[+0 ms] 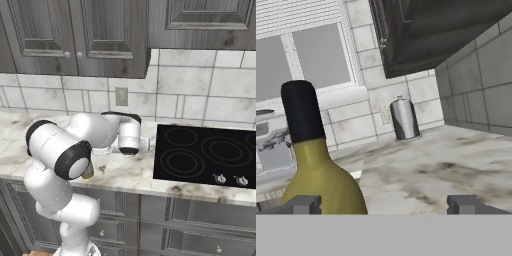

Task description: There is a wine glass and glass cup on the dining counter. Place the wine bottle next to the wine glass and the juice bottle next to the glass cup.

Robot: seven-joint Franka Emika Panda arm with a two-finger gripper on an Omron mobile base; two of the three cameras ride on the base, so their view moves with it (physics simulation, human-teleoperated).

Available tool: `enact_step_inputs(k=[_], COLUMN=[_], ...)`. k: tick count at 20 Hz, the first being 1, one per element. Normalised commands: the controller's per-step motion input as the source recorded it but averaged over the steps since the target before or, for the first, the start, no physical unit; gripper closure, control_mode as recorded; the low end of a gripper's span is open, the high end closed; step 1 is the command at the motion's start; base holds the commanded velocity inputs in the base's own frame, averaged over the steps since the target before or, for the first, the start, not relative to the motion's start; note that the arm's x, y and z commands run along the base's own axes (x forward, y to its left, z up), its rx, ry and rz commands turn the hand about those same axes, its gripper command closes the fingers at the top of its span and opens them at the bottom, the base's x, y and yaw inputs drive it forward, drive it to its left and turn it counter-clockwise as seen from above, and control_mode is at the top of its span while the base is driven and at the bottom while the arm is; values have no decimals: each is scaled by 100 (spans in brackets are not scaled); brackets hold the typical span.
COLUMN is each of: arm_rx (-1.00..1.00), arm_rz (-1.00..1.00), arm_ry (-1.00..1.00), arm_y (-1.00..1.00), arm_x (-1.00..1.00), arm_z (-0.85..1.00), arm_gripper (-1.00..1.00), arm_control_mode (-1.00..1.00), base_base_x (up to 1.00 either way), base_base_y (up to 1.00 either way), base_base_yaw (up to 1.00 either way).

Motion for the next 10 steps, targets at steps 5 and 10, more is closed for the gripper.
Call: enact_step_inputs(k=[5,10], arm_rx=[0,0], arm_rz=[0,0], arm_ry=[0,0], arm_y=[-18,-31], arm_x=[0,-8], arm_z=[4,9], arm_gripper=[-100,-100], arm_control_mode=[-100,-100], base_base_x=[0,0], base_base_y=[0,0], base_base_yaw=[0,0])
